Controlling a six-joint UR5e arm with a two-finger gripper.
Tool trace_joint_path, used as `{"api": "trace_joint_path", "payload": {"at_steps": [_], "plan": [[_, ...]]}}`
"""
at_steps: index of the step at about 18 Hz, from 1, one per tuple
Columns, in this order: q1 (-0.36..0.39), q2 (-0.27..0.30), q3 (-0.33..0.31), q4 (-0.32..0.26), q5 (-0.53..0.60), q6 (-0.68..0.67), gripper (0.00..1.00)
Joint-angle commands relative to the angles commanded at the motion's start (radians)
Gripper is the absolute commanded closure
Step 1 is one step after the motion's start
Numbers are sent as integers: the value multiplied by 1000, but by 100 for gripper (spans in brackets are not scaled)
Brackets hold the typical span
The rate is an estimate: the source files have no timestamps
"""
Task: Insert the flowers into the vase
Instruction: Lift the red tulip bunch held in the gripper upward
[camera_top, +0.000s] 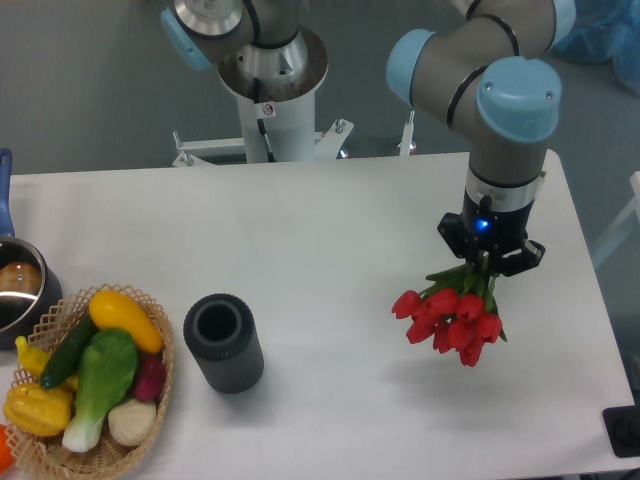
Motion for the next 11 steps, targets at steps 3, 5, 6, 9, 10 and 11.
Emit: {"api": "trace_joint_path", "payload": {"at_steps": [3, 5, 6, 9, 10, 11], "plan": [[3, 12, 2, 2, -14, -2, 100], [5, 14, 2, 8, -78, -11, 100], [8, 14, 2, 15, -109, -12, 100], [17, 50, 2, 63, -233, -34, 100], [28, 60, 2, 64, -306, -41, 100], [41, 72, -2, 64, -390, -57, 100]]}}
